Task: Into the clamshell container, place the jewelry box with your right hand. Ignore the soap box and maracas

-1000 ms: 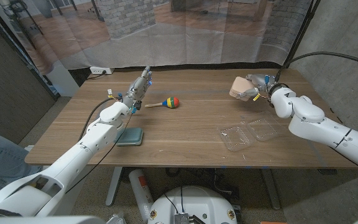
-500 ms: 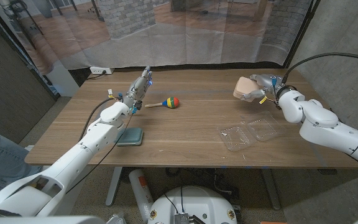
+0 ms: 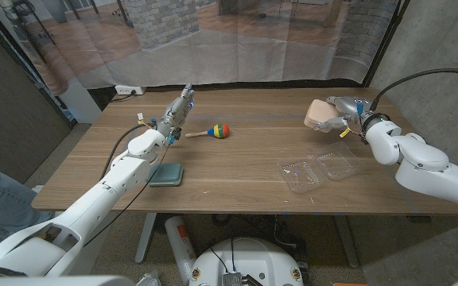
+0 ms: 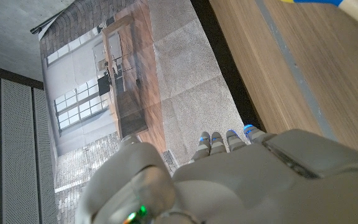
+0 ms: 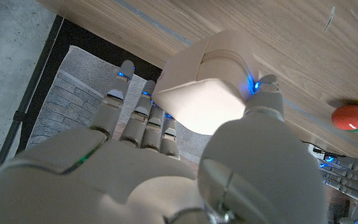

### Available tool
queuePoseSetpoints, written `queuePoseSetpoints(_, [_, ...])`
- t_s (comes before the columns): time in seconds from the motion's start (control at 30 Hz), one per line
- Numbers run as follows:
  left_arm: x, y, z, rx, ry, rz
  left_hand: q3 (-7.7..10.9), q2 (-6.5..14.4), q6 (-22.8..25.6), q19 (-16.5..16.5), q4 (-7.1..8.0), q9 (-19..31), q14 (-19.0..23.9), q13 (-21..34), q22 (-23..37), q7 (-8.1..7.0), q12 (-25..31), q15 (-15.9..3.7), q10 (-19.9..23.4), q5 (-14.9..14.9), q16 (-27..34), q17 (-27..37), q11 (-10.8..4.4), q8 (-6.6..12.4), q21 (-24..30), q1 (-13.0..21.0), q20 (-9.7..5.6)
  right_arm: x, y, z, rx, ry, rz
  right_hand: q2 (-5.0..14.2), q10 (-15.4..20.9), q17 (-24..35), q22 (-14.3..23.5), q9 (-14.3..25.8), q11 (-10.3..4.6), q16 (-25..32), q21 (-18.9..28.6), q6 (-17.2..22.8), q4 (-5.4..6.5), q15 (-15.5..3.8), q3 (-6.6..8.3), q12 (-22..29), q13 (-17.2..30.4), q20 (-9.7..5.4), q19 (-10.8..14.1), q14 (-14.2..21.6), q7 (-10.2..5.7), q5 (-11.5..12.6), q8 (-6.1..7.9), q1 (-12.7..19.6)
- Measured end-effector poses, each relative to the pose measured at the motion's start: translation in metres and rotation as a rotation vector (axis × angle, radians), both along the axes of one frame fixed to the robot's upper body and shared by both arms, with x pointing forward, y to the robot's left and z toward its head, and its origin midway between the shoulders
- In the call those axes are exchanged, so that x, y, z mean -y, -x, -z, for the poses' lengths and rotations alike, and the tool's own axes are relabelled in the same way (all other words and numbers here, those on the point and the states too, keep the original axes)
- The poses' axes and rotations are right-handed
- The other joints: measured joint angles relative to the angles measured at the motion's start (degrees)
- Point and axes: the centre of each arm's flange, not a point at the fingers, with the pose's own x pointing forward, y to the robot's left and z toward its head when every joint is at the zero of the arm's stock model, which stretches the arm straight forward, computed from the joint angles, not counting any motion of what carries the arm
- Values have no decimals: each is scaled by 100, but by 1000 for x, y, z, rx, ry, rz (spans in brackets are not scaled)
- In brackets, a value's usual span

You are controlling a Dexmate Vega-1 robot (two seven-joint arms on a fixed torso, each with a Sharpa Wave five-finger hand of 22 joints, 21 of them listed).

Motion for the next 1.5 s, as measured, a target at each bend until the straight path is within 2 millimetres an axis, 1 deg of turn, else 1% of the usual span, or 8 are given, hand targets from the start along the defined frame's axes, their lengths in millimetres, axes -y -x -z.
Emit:
queuePoseSetpoints(0.4, [-1, 4, -4, 8, -6, -5, -16, 0, 0, 0, 17, 0, 0, 0, 0, 0, 0, 0, 0, 0, 0, 0, 0, 2, 0, 0, 0, 9, 15, 10, 6, -9, 21, -16, 14, -1, 0, 19, 11, 0, 0, 11, 0, -21, 0, -1, 26, 0, 0, 22, 11, -22, 0, 16])
queuePoseSetpoints(0.53, [0, 5, -5, 11, -9, -4, -16, 0, 0, 0, 17, 0, 0, 0, 0, 0, 0, 0, 0, 0, 0, 0, 0, 2, 0, 0, 0, 11, 17, 12, 9, -18, 26, -24, 32, 0, 0, 28, -6, 0, 0, 31, -24, -21, 25, -12, 30, 0, 0, 22, 31, -44, 0, 23])
queuePoseSetpoints(0.57, [1, 5, -6, 11, -10, -4, -16, 0, 0, 0, 17, 0, 0, 0, 0, 0, 0, 0, 0, 0, 0, 0, 0, 2, 0, 0, 0, 13, 20, 15, 6, -14, 30, -40, 32, -1, 0, 31, -6, 0, 0, 31, -24, -1, 25, -12, 47, -21, 21, 42, 31, -44, 1, 40])
queuePoseSetpoints(0.6, [1, 6, -6, 11, -10, -4, -16, 0, 0, 0, 17, 0, 0, 0, 0, 0, 0, 0, 0, 0, 0, 0, 0, 2, 0, 0, 0, 14, 20, 15, 4, -13, 31, -62, 32, -1, 0, 38, -6, 0, 0, 31, -24, 0, 25, -12, 52, -25, 25, 43, 31, -44, 34, 62])
queuePoseSetpoints(0.77, [1, 6, -8, 14, -14, -7, -16, 0, 0, 0, 17, 0, 0, 0, 0, 0, 0, 0, 0, 0, 0, 0, 0, 2, 0, 0, 0, 16, 25, 19, 5, -18, 36, -69, 53, 27, 0, 38, 11, 0, 0, 31, -14, 9, 35, -13, 54, -41, 41, 52, 31, -44, 34, 69])
queuePoseSetpoints(0.9, [1, 7, -9, 15, -18, -9, -16, 0, 0, 0, 17, 0, 0, 0, 0, 0, 0, 0, 0, 0, 0, 0, 0, 2, 0, 0, 0, 18, 28, 21, 9, -22, 40, -74, 74, 28, 0, 38, -9, -9, 0, 31, -14, 9, 35, -25, 60, -41, 41, 52, 31, -44, 35, 74])
queuePoseSetpoints(0.93, [1, 7, -9, 15, -19, -9, -16, 0, 0, 0, 17, 0, 0, 0, 0, 0, 0, 0, 0, 0, 0, 0, 0, 2, 0, 0, 0, 19, 29, 22, 11, -24, 41, -74, 74, 31, 0, 38, -9, -20, 0, 31, -14, 9, 35, -36, 70, -41, 41, 53, 31, -44, 67, 74])
queuePoseSetpoints(1.5, [6, 6, -18, 25, -34, -6, -34, 23, -21, 0, -2, 0, 0, 0, 0, -20, 0, 0, 0, -26, 0, 0, 0, -23, 0, 23, 0, 22, 45, 33, 7, -23, 55, -73, 84, 34, 0, 58, -19, -28, -38, 52, -14, 10, 35, -58, 105, -41, 41, 52, 52, -87, 69, 73])
